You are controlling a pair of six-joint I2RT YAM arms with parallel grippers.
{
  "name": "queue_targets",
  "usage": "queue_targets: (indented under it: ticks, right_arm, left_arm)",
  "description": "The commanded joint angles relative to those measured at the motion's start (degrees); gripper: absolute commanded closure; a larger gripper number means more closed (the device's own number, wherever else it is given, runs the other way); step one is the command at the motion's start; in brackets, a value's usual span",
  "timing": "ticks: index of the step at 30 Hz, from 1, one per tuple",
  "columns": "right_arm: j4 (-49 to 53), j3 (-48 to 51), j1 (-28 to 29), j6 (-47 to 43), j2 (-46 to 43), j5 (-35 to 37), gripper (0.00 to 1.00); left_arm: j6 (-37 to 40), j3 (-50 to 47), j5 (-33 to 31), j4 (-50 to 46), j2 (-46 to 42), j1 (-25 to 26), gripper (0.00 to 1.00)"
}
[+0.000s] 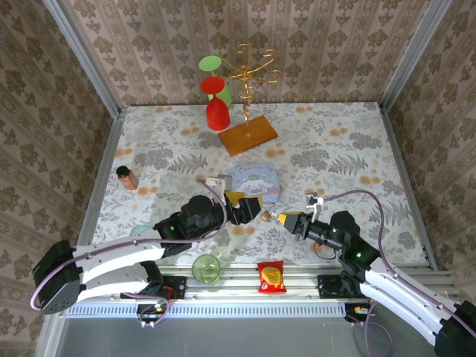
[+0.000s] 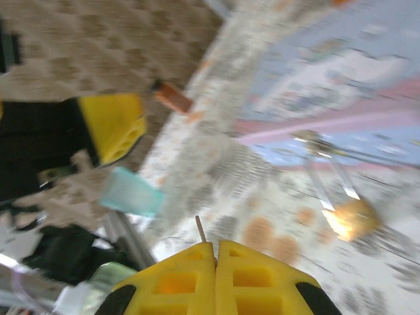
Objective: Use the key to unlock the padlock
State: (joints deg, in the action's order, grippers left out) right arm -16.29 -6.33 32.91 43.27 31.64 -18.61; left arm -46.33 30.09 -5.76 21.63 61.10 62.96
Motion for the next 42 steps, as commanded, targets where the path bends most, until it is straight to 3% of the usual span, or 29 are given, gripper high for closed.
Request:
queue_targets:
  ticks: [1, 9, 14, 22, 26, 32, 36, 42]
  right_arm:
    - [8.6, -2.9, -3.7, -0.2, 2.5, 3.2, 1.0]
    - [12.3, -6.2, -7.1, -3.2, 5.3, 3.6, 1.0]
    - [12.0, -4.8, -7.4, -2.9, 4.9, 4.4, 1.0]
    - [11.4, -2.6, -7.6, -2.3, 2.1, 5.4, 1.0]
    - [12.0, -2.4, -7.7, -2.7, 1.5, 5.4, 1.0]
    - [12.0, -1.8, -7.8, -2.6, 0.7, 5.5, 1.0]
    - [13.0, -1.6, -7.9, -2.6, 0.0, 5.6, 1.0]
    - [14.1, -1.0, -8.2, -2.5, -1.1, 5.4, 1.0]
  left_arm:
    - [-3.5, 0.5, -4.5, -4.6, 4.4, 1.0, 0.01]
    - [-11.1, 2.5, -13.7, 1.8, 17.4, 4.3, 0.0]
    - [-16.6, 3.7, -15.0, 5.5, 24.2, 4.2, 0.0]
    - [-21.7, 6.0, -17.3, 6.7, 30.6, 5.0, 0.14]
    - [-29.6, 7.7, -19.3, 2.4, 33.8, 5.3, 0.16]
    - [-31.7, 7.4, -22.4, 8.8, 38.6, 6.6, 0.22]
    - [-32.7, 6.6, -20.2, 16.8, 43.3, 6.0, 0.33]
    - [-32.7, 6.6, -21.0, 19.1, 45.4, 6.3, 0.49]
